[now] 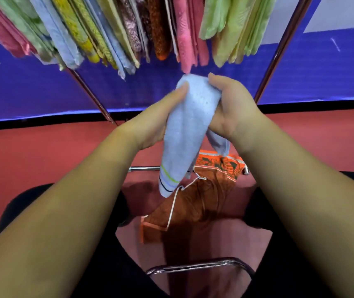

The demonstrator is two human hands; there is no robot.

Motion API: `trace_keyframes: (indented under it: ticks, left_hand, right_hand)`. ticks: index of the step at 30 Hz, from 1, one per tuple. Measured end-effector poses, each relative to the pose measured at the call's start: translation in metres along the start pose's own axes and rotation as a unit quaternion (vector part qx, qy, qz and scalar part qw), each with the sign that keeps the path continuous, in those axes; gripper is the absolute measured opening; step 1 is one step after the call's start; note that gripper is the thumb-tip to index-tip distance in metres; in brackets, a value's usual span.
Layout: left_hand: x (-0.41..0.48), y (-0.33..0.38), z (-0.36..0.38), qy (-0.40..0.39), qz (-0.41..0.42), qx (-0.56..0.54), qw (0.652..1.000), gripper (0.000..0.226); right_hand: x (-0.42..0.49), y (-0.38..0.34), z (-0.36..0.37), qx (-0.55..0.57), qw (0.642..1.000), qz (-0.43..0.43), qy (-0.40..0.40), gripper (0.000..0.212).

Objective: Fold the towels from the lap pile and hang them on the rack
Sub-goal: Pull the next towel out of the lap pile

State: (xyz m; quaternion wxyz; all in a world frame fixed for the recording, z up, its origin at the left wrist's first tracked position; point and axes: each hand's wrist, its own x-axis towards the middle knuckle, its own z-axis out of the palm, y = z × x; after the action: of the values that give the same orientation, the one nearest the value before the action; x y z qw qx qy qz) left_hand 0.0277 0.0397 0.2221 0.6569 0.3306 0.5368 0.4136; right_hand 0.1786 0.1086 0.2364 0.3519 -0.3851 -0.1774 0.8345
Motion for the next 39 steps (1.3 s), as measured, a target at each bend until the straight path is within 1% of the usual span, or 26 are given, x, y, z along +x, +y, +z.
trace_keyframes:
  ticks: [2,3,4,6,7,9,11,14,17,19,21,22,23,25,26,28,29,31,34,36,38,39]
  left_hand:
    - [0.002,-0.006,-0.007,0.022,-0.005,0.126,0.992,0.043]
    - [0.002,-0.008,-0.01,0.023,-0.007,0.164,0.986,0.036]
    - [0.002,-0.01,-0.012,0.02,-0.009,0.179,0.984,0.033]
    - [0.001,-0.011,-0.012,0.012,-0.009,0.164,0.986,0.031]
    - [0.001,-0.01,-0.012,0.008,-0.004,0.144,0.99,0.032]
    - [0.0,-0.006,-0.01,-0.009,0.011,0.076,0.997,0.038]
    - [-0.002,0.0,-0.007,-0.018,0.037,-0.001,0.999,0.039]
    - [-0.003,0.009,-0.003,0.015,0.075,-0.103,0.992,0.033]
    - [0.001,0.013,-0.005,0.064,0.074,-0.186,0.978,0.029]
    - [0.004,0.015,-0.011,0.088,0.068,-0.226,0.968,0.034]
    - [0.006,0.016,-0.016,0.086,0.066,-0.261,0.959,0.04]
    - [0.006,0.017,-0.018,0.091,0.063,-0.272,0.956,0.041]
    - [0.006,0.017,-0.019,0.096,0.063,-0.284,0.952,0.042]
    - [0.007,0.017,-0.023,0.102,0.07,-0.302,0.945,0.044]
    - [0.007,0.016,-0.025,0.102,0.076,-0.305,0.944,0.046]
    - [0.009,0.015,-0.029,0.104,0.078,-0.302,0.944,0.051]
    - [0.01,0.014,-0.03,0.104,0.077,-0.294,0.947,0.052]
    - [0.01,0.014,-0.027,0.113,0.058,-0.261,0.957,0.051]
    - [0.01,0.01,-0.021,0.111,-0.011,-0.198,0.974,0.047]
    - [0.01,0.004,-0.019,0.093,-0.07,-0.157,0.981,0.045]
    - [0.007,-0.002,-0.013,0.075,-0.105,-0.133,0.983,0.05]
    - [0.006,-0.005,-0.01,0.07,-0.111,-0.131,0.983,0.051]
  right_hand:
    - [0.001,-0.004,-0.003,-0.028,0.999,-0.013,0.015,0.034]
    - [0.0,-0.006,-0.004,-0.038,0.999,-0.019,0.018,0.031]
    - [0.002,-0.007,-0.005,-0.046,0.998,-0.023,0.022,0.029]
    - [0.003,-0.009,-0.009,-0.066,0.997,-0.024,0.028,0.029]
    - [0.004,-0.01,-0.011,-0.078,0.996,-0.021,0.027,0.033]
    - [0.007,-0.009,-0.016,-0.096,0.995,-0.015,0.018,0.049]
    - [0.013,-0.004,-0.018,-0.145,0.989,-0.012,0.029,0.06]
    - [0.022,0.009,-0.021,-0.26,0.963,-0.018,0.067,0.072]
    - [0.022,0.015,-0.022,-0.358,0.929,-0.04,0.084,0.083]
    - [0.02,0.016,-0.025,-0.371,0.927,-0.038,0.041,0.077]
    - [0.019,0.02,-0.026,-0.356,0.933,-0.035,-0.039,0.063]
    - [0.018,0.023,-0.025,-0.376,0.924,-0.027,-0.061,0.061]
    - [0.015,0.025,-0.024,-0.413,0.908,-0.025,-0.064,0.063]
    - [0.015,0.029,-0.023,-0.471,0.878,-0.047,-0.065,0.068]
    - [0.015,0.03,-0.023,-0.483,0.871,-0.062,-0.066,0.065]
    - [0.014,0.029,-0.025,-0.475,0.875,-0.077,-0.062,0.054]
    - [0.013,0.028,-0.026,-0.454,0.886,-0.075,-0.056,0.049]
    - [0.012,0.026,-0.025,-0.385,0.919,-0.059,-0.057,0.04]
    - [0.009,0.023,-0.021,-0.271,0.96,-0.021,-0.06,0.023]
    - [0.01,0.02,-0.023,-0.197,0.978,0.021,-0.059,0.029]
    - [0.012,0.016,-0.027,-0.159,0.985,0.049,-0.032,0.034]
    - [0.012,0.013,-0.028,-0.159,0.985,0.056,-0.023,0.032]
